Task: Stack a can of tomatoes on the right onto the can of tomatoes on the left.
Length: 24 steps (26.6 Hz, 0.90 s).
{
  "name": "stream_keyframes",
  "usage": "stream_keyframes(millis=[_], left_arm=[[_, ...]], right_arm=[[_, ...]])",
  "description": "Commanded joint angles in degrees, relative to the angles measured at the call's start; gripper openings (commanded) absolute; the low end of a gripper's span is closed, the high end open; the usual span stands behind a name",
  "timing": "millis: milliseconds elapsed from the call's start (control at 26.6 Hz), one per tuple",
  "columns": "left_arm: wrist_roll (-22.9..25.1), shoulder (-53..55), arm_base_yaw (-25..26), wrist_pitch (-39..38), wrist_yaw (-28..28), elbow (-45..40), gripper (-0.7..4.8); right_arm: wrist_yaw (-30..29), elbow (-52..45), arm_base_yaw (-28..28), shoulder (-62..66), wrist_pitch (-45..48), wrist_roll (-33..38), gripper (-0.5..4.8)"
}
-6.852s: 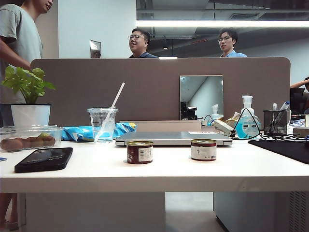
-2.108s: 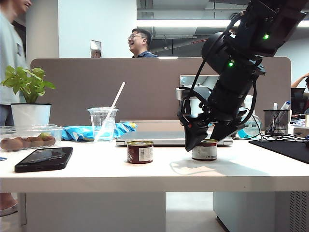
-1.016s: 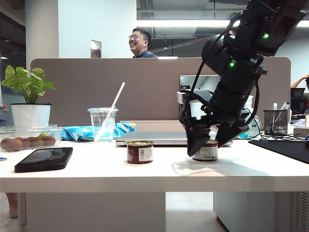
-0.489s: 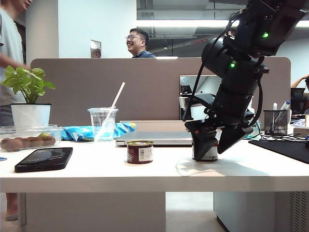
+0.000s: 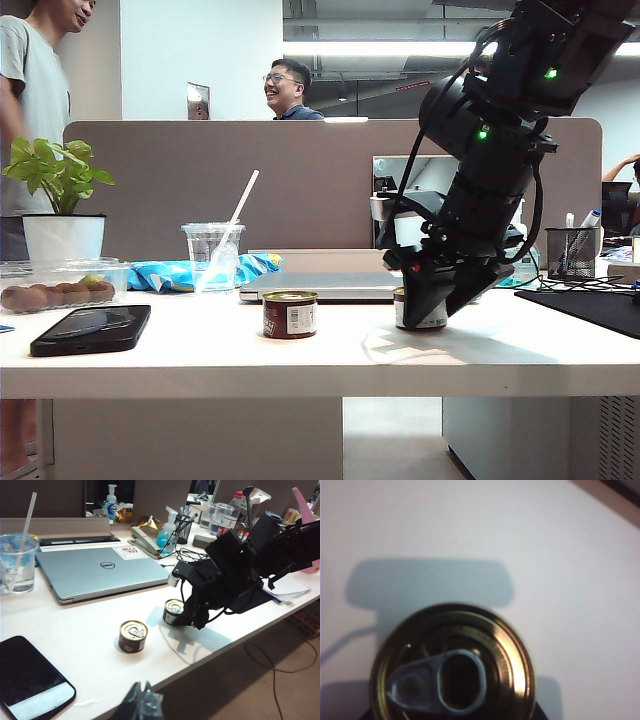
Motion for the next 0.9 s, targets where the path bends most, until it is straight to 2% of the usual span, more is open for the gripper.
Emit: stream_keyframes(millis=[38, 151, 452, 791, 904], left_arm=[[0.0, 0.0, 0.1, 0.6, 0.3, 0.2, -0.02], [0.0, 0.0, 0.1, 0.6, 0.3, 0.2, -0.02], [0.0, 0.0, 0.1, 0.6, 0.3, 0.2, -0.02], [0.0, 0.0, 0.1, 0.6, 0.3, 0.2, -0.02], [0.0, 0.0, 0.1, 0.6, 0.3, 0.2, -0.02]], right_arm=[[-3.6, 0.2, 0.2, -1.7, 0.6, 0.5, 1.98], [-3.6, 0.2, 0.5, -3.9, 1.9, 0.5, 1.98], [-11.3, 0.2, 2.6, -6.5, 5.1, 2.5, 2.11], [-10.8, 0.2, 9.7, -6.4, 12.2, 2.5, 2.11], [-8.4, 2.0, 10.9, -5.7, 11.5, 2.5, 2.11]])
